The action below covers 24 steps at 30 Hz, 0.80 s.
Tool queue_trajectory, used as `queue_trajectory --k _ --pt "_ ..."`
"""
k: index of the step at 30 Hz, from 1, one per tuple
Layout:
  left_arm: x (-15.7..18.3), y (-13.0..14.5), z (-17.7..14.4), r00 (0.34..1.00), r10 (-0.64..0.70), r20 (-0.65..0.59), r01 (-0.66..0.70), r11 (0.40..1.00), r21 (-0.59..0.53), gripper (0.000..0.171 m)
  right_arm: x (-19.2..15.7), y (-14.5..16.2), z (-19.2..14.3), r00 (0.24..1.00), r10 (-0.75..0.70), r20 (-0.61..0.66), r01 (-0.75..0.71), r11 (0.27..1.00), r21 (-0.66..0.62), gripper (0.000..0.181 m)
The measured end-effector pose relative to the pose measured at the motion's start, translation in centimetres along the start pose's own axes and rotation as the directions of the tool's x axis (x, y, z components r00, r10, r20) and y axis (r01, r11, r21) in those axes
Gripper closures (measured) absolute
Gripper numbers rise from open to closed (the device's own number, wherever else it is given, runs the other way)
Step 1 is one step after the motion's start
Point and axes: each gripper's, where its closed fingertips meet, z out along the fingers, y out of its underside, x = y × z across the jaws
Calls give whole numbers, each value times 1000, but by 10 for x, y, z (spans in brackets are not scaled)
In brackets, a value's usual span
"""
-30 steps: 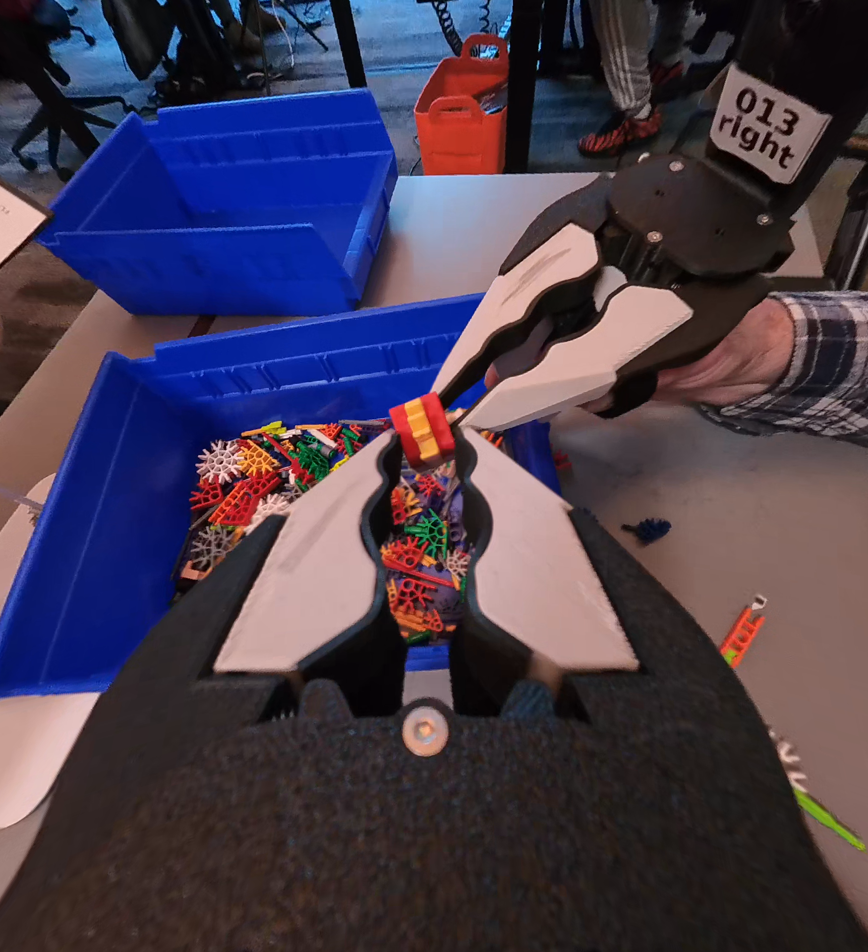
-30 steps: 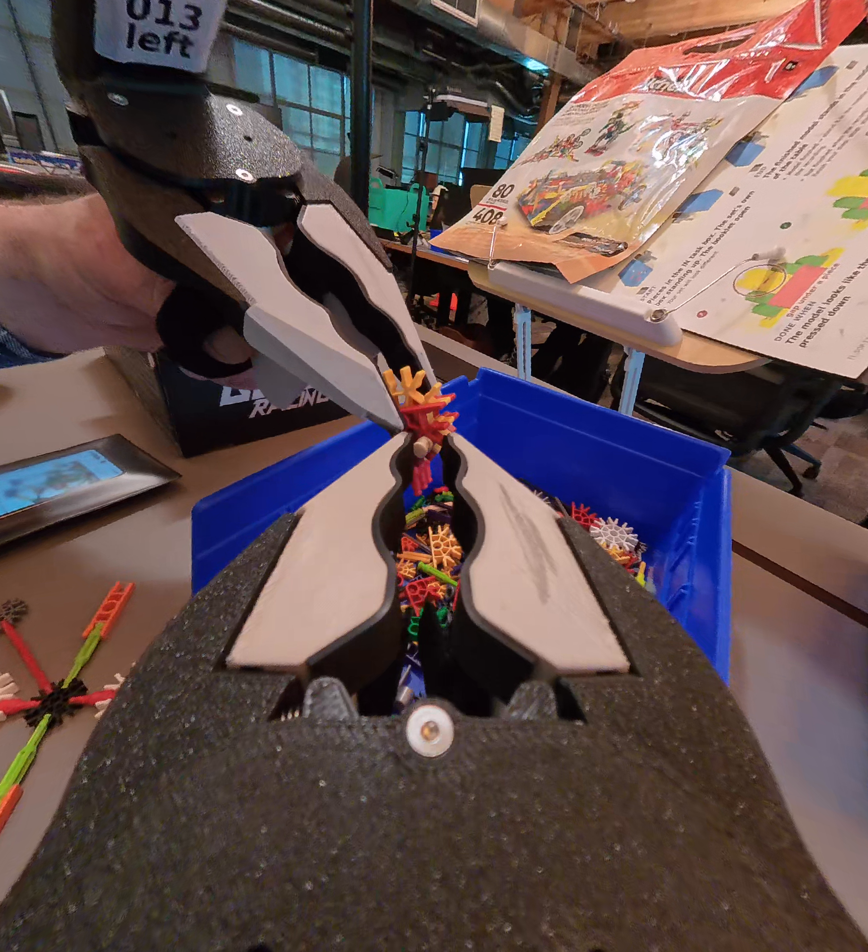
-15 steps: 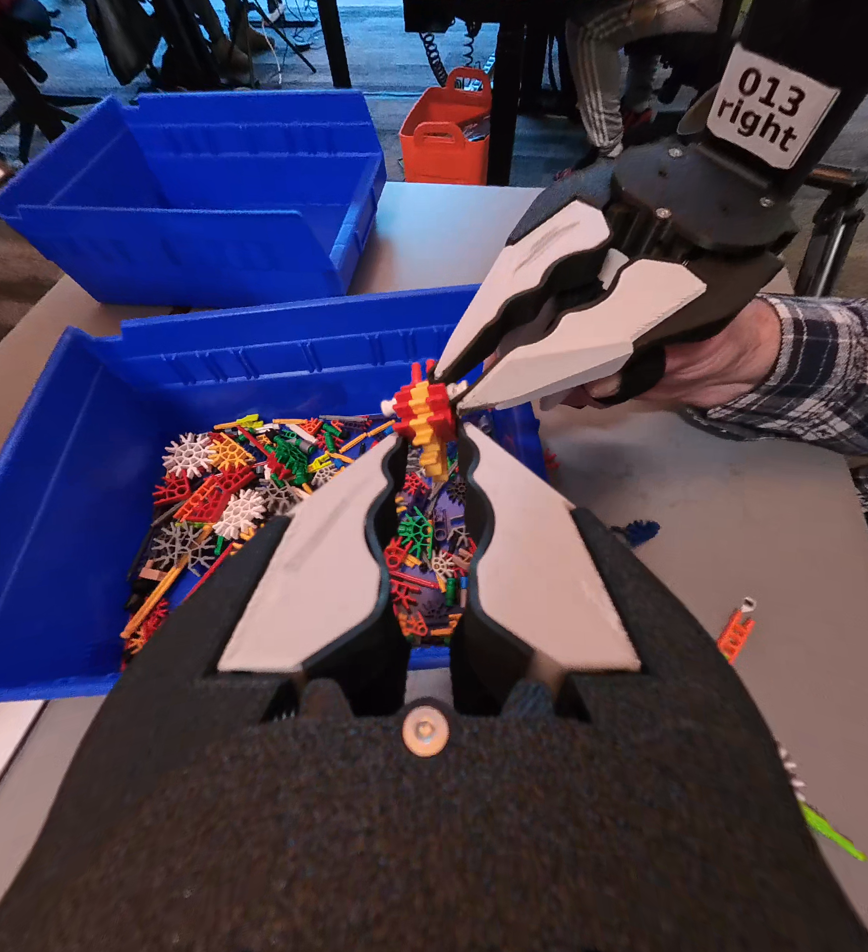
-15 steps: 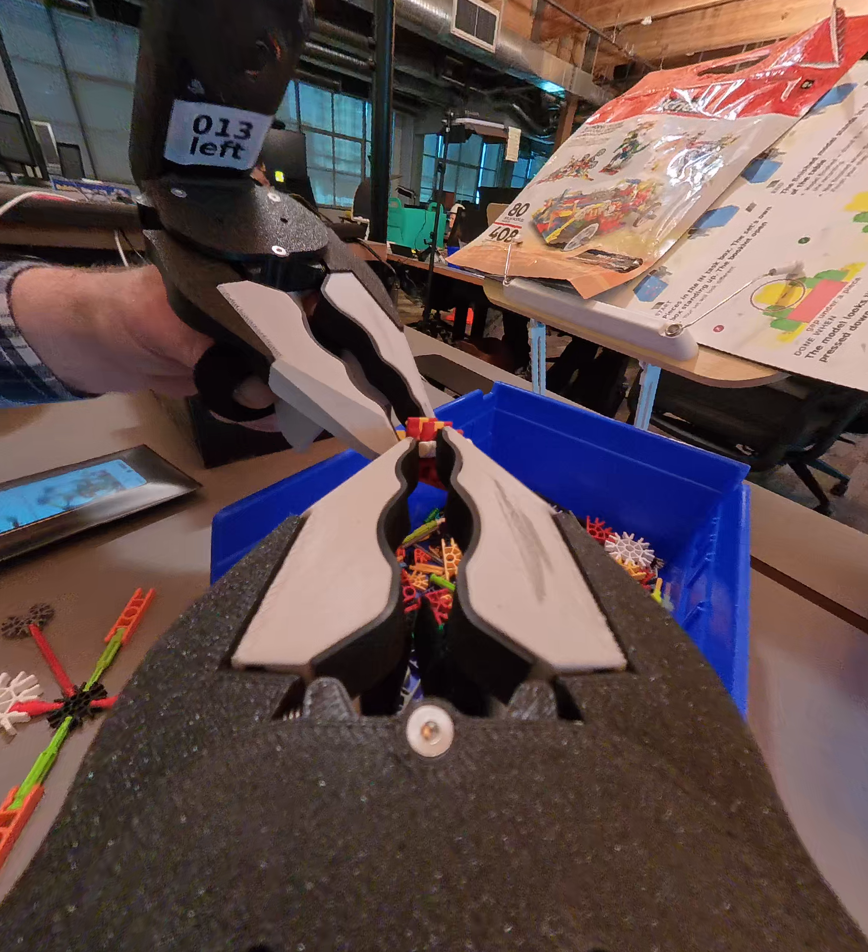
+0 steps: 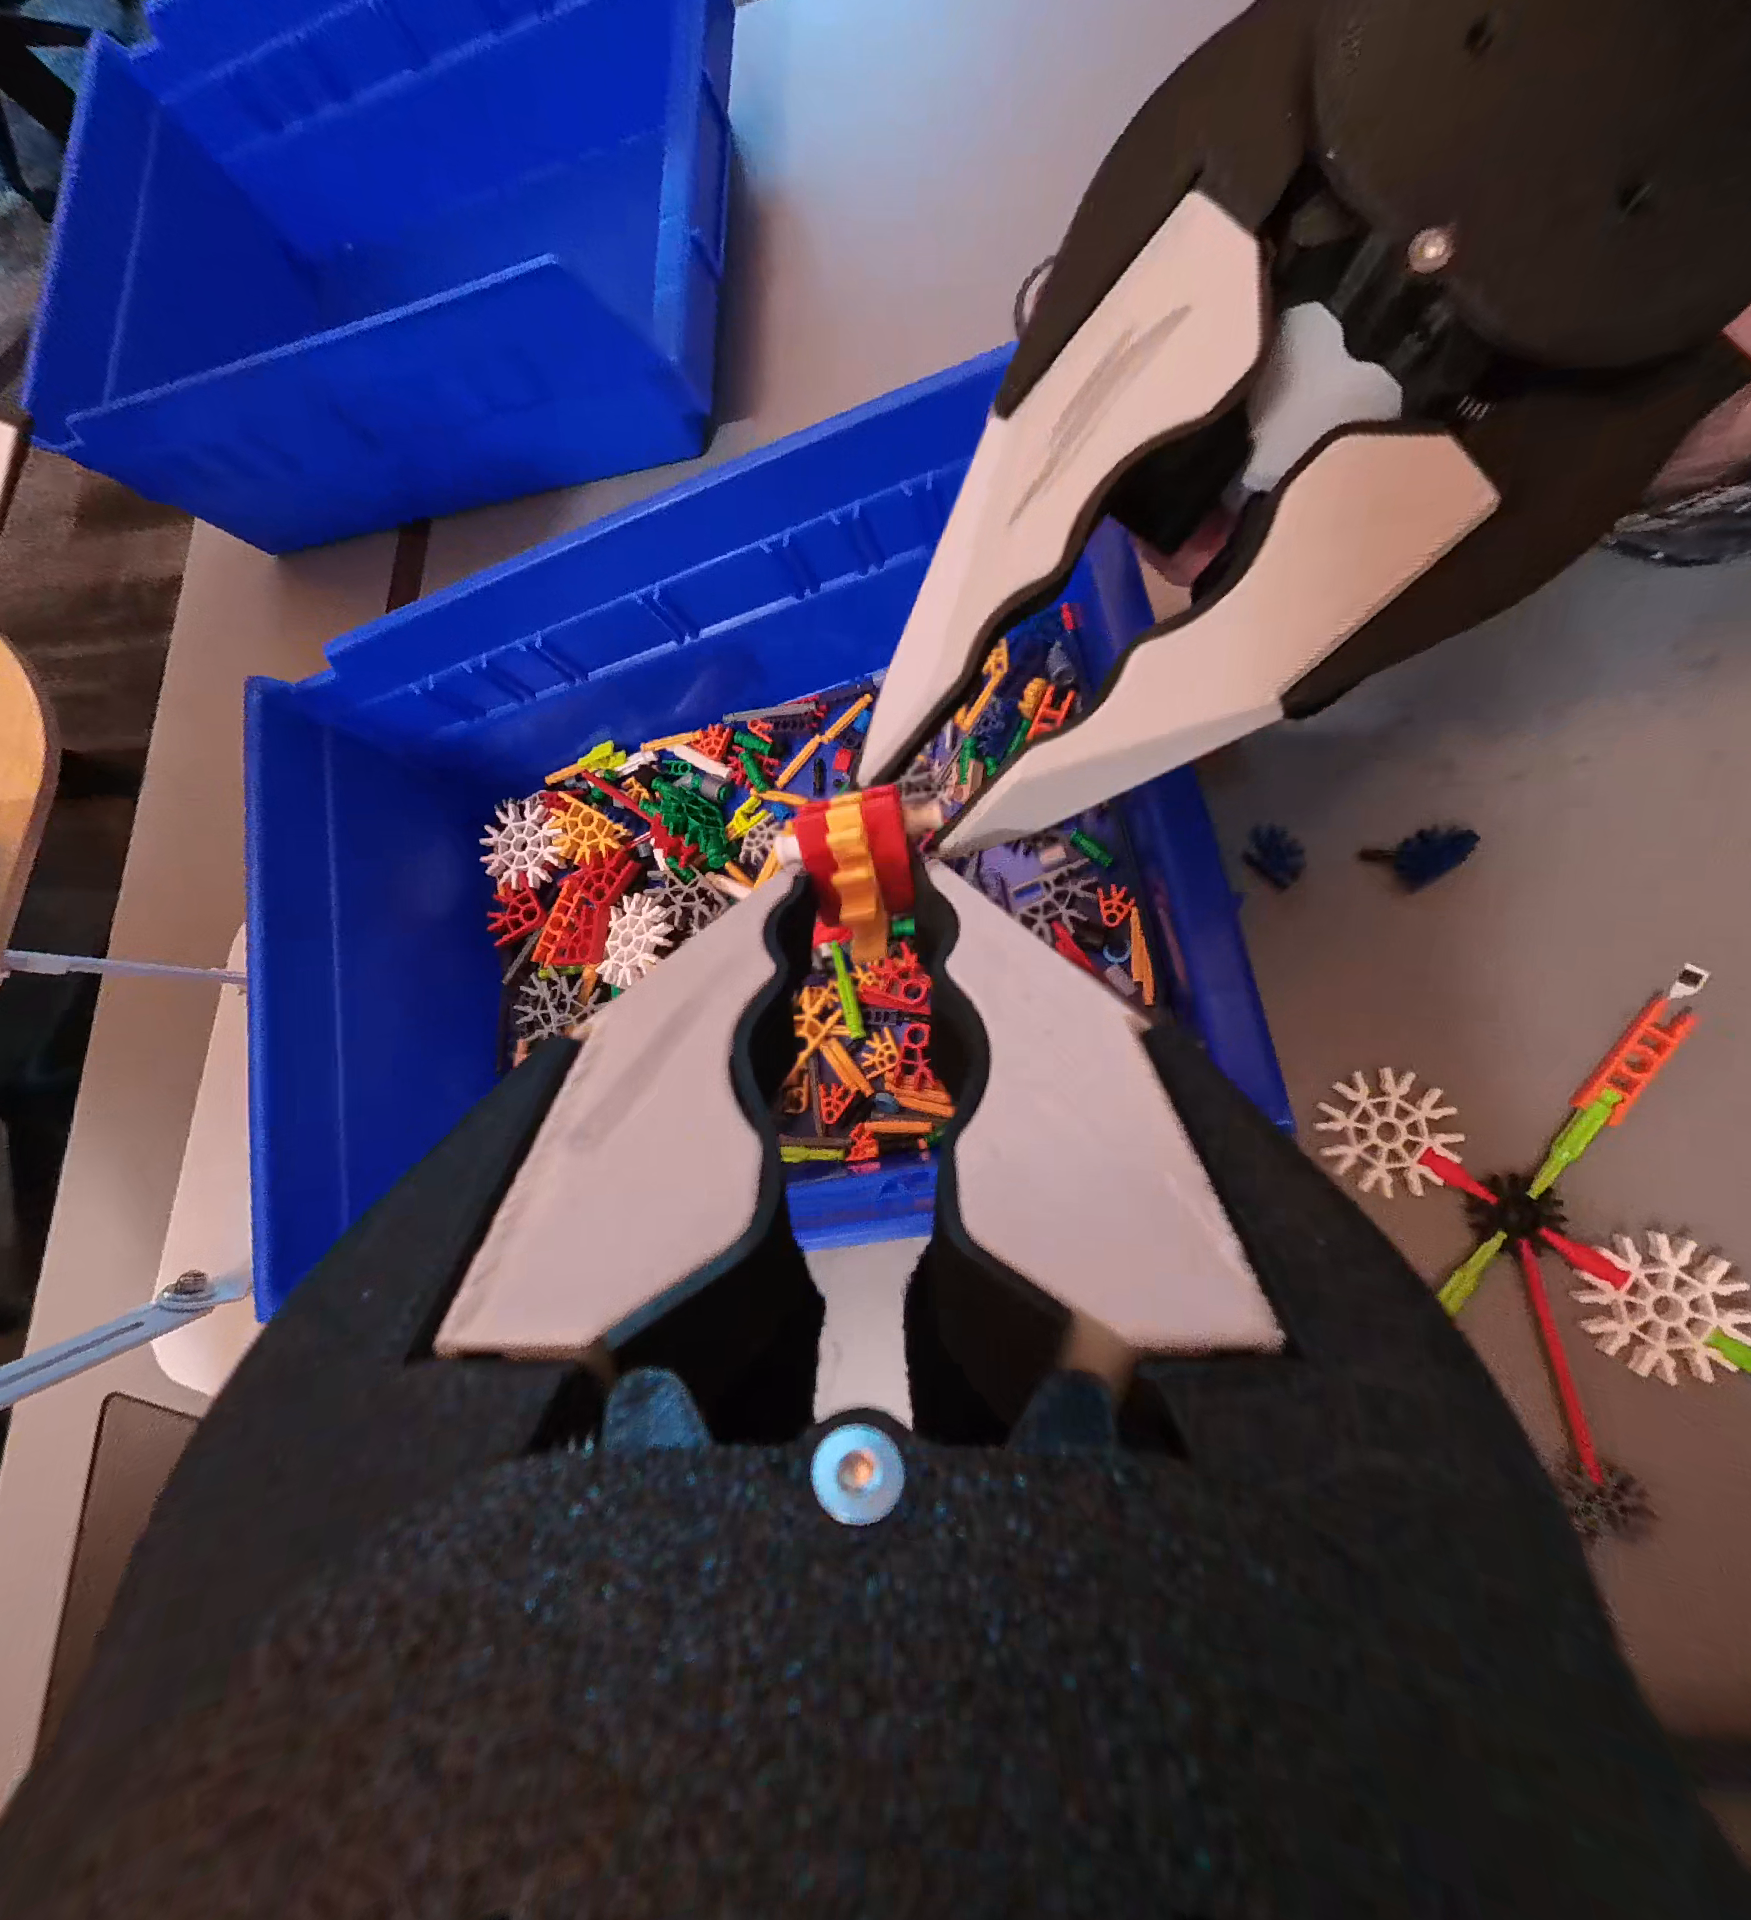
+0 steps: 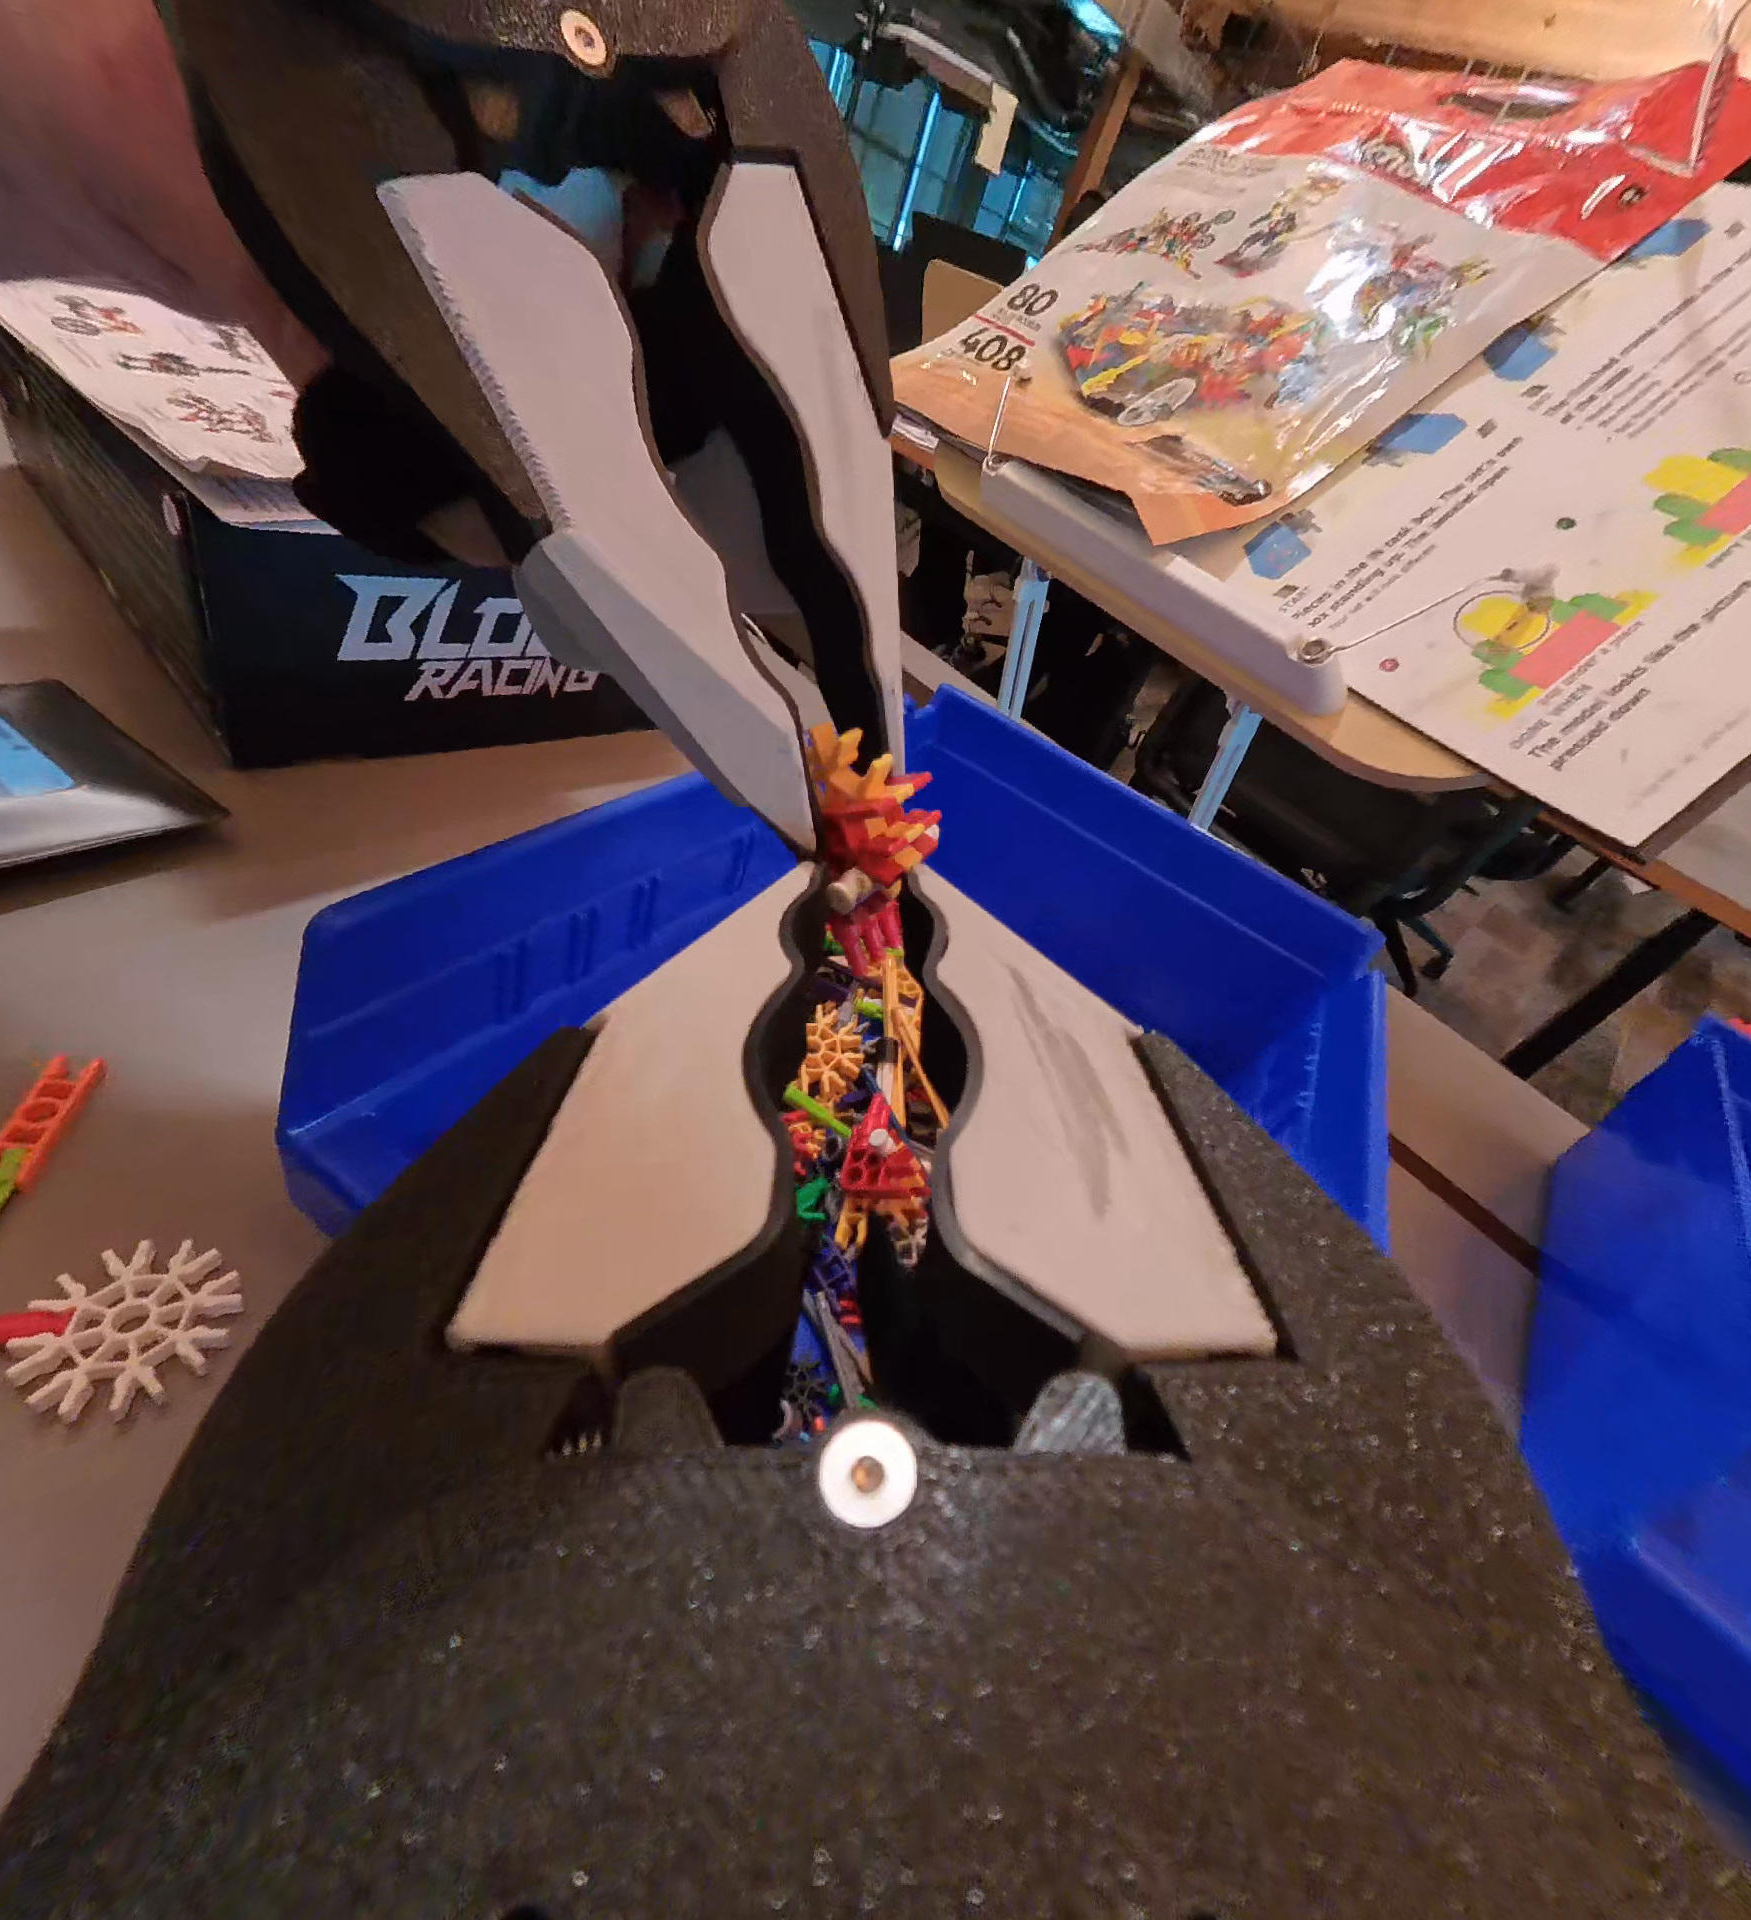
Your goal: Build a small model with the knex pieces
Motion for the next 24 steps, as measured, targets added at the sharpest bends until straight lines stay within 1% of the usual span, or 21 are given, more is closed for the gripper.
queue_trajectory --k 7,12,14,17,24 --pt "0 -3 1 1000 18 -3 -18 1000 -6 155 0 1 -1 998 48 27 -49 999 8 170" --pt "-1 -5 0 1000 0 -9 0 1000 19 155 5 -9 -6 993 109 41 -111 991 76 176" --pt "-1 -3 2 1000 -10 -10 11 1000 28 155 4 -6 -5 994 104 44 -106 992 62 176" --pt "1 0 4 1000 -11 -15 12 999 30 155 1 -4 -4 998 54 37 -56 998 37 177" --pt "3 9 5 999 44 -20 -45 998 -37 155 -6 3 -1 999 -31 44 32 999 -26 179"
